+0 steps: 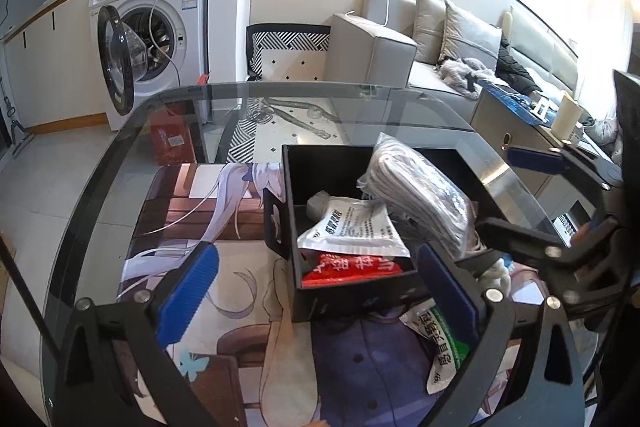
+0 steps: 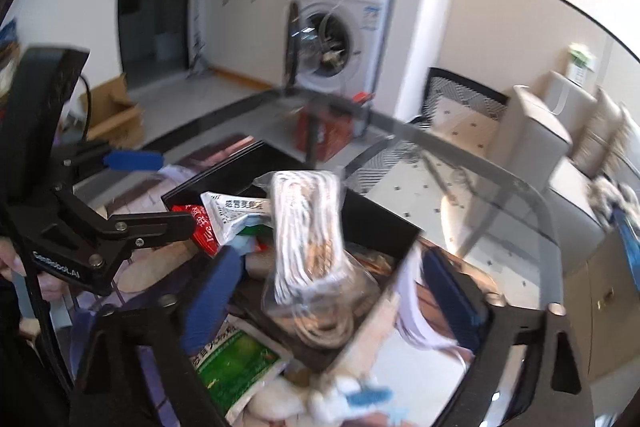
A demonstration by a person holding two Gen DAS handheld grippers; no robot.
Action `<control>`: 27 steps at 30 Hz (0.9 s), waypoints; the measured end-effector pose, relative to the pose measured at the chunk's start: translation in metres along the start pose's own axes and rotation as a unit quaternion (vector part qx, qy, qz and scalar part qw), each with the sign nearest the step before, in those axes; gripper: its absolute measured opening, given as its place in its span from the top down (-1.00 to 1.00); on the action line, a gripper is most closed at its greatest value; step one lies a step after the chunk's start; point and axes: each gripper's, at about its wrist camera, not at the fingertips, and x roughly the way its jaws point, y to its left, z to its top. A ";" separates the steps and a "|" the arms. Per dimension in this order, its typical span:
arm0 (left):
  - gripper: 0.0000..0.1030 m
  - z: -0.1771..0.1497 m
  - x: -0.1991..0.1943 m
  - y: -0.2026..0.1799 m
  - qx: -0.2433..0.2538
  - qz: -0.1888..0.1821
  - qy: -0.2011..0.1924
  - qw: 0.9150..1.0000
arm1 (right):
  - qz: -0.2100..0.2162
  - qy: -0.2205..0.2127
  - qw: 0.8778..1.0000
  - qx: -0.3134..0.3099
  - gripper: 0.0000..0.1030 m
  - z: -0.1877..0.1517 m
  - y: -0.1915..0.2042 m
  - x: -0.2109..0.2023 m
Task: Organize soft objects
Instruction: 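Open both grippers to drop the packet and rope coil into the box, then reach the right gripper to the white plush toy and grasp it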
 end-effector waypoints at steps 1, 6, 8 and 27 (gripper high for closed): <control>-1.00 -0.001 -0.003 -0.002 0.004 -0.001 -0.004 1.000 | -0.009 -0.011 1.000 0.019 -0.98 -0.005 -0.003 -0.010; -1.00 -0.007 -0.013 -0.010 0.018 -0.003 -0.012 1.000 | -0.029 -0.028 0.995 0.089 -0.99 -0.027 -0.014 -0.037; -1.00 -0.011 -0.016 -0.014 0.024 -0.002 -0.014 1.000 | -0.038 -0.028 0.993 0.111 -0.99 -0.037 -0.016 -0.046; -1.00 -0.039 -0.016 -0.031 0.037 -0.008 0.000 0.999 | -0.049 0.027 0.989 0.135 -0.99 -0.092 -0.013 -0.043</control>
